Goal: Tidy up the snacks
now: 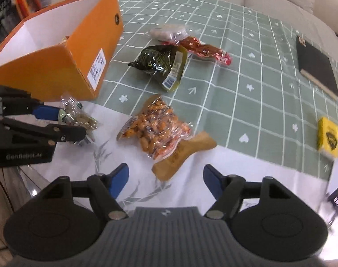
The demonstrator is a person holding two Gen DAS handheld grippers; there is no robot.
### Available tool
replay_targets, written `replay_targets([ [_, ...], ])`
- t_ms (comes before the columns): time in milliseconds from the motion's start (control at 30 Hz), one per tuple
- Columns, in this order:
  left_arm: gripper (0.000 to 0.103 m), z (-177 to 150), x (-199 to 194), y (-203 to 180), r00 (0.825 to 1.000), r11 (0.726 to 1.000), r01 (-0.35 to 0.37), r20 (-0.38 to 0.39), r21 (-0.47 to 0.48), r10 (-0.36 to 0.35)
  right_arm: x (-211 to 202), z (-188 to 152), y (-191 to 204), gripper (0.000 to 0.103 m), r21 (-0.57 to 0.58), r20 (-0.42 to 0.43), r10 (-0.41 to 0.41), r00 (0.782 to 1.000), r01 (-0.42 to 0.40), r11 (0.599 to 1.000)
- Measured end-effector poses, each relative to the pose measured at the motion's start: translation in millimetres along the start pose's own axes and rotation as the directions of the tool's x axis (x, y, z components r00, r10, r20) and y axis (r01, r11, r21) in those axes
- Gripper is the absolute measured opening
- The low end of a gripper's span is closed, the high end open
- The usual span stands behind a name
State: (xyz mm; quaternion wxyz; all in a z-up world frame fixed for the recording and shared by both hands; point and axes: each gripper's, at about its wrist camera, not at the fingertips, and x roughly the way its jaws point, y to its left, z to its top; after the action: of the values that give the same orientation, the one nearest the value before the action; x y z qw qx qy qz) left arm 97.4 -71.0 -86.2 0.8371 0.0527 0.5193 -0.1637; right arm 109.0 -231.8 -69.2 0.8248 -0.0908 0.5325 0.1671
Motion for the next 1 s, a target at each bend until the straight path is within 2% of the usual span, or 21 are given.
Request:
replay_targets([
  [33,0.042,0.9,0.2,1.2,1.0,1.0,0.003,0.0,-0.007,-0.003,-1.2,1.7,-0.4,0.072,-0.018,0.008,0.009,1.0,-0.009,1.0],
  [100,0.042,2.8,1.2,2.8,1.0,1.0,0.005,-0.001,-0.019,-0.005,1.6,7.5,-0.1,0.083,-0.066,0.033,0.007,0.999,-0.004,0.998],
  [133,0.042,3.4,1.8,2.8,1.0,1.0,0.004,-0.003,-0.019,-0.004,5.5,9.9,-1.3,0.084,-0.094,0.046,0.014,0.999,-0.01,0.995],
  [300,0.042,4.7,2.3,1.2,1.0,1.0,-0.006,-0.008,-0.017,0.006,31.2,22.3,-2.5,0.085,-0.182,0.042,0.042,0.998,-0.034,0.983],
  [467,0.042,6.2,2.3,0.1,1.0,1.0,-0.009,-0.013,-0.006,0.009,49.2,26.5,7.3,0.09,-0.321,0.072,0.054,0.996,-0.028,0.947],
  [667,0.042,6.9,2.8,0.2,1.0,1.0,-0.007,-0.018,-0.005,0.007,69.4,27.9,4.2,0.09,-0.321,0.026,0.065,0.998,-0.054,0.946],
  [800,0.042,8.5,4.2,-0.5,1.0,1.0,-0.008,-0.017,-0.005,0.008,77.0,29.6,1.6,0.093,-0.258,0.007,0.117,0.993,-0.111,0.96],
  [933,0.042,9.1,5.0,-1.3,1.0,1.0,-0.012,-0.015,-0.002,0.012,78.5,29.4,3.5,0.09,-0.239,0.034,0.126,0.991,-0.115,0.964],
  [1000,0.042,9.3,5.0,-1.6,1.0,1.0,-0.014,-0.015,-0.001,0.014,75.4,29.7,5.5,0.073,-0.23,0.062,0.127,0.99,-0.109,0.967],
])
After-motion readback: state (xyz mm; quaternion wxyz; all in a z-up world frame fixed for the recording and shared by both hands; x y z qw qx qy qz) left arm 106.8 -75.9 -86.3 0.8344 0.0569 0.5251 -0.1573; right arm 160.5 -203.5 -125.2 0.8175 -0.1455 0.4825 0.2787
